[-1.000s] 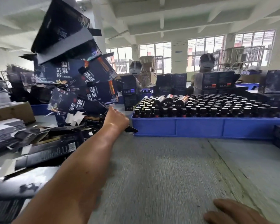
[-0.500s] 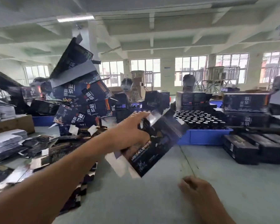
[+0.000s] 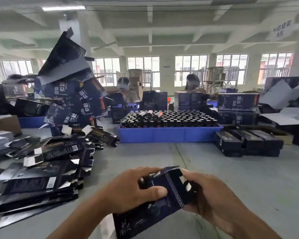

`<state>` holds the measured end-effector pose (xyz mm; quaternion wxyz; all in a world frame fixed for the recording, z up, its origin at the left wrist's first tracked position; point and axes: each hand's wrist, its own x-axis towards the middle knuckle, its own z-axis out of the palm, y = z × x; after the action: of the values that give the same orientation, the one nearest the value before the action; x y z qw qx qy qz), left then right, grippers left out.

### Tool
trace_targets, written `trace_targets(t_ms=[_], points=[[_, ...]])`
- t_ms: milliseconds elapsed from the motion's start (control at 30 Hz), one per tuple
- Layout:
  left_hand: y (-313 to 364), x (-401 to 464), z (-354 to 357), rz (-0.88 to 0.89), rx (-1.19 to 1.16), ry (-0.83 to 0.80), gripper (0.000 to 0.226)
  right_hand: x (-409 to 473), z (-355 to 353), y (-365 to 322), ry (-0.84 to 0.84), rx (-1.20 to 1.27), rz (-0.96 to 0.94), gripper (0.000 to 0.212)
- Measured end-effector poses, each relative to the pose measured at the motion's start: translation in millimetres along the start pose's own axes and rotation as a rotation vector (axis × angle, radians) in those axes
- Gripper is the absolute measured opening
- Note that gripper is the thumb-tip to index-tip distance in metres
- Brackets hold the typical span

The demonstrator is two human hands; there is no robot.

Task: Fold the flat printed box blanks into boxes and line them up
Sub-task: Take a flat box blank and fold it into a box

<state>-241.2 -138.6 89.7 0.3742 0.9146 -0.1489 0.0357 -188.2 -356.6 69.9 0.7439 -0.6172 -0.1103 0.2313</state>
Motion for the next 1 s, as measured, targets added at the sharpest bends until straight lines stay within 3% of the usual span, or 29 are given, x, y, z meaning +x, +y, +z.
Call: trace_targets(t_ms=[100,267,367,500,800,1000], points=[[-11.4,-4.7,7.1,-0.035,0.269,0.116,0.091,-1.5,2.2,8.7,0.085,-0.076,-0.022,0.026],[-20.1,-14.0,16.9,0.129,0.583,0.176,0.111,1.6,7.0,19.1,0.200,-0.144,-0.121,0.025],[-16.6,-18.3,23.5,0.224,0.760,0.211,0.115,2.1,9.2,24.2,0.236,-0.162,-0.169,0.025],[-12.9,-18.2,23.9,0.240,0.814,0.222,0.116,1.7,9.0,25.3,0.266,-0.128,-0.196,0.026],[-13.4,-20.2,25.3,0.192,0.674,0.357,0.092,-2.5,12.3,27.1,0.198,-0.147,-0.305,0.026],[-19.8,-20.3,22.3,0.188,0.305,0.360,0.089,-7.3,12.0,24.4,0.161,-0.136,-0.362,0.014]])
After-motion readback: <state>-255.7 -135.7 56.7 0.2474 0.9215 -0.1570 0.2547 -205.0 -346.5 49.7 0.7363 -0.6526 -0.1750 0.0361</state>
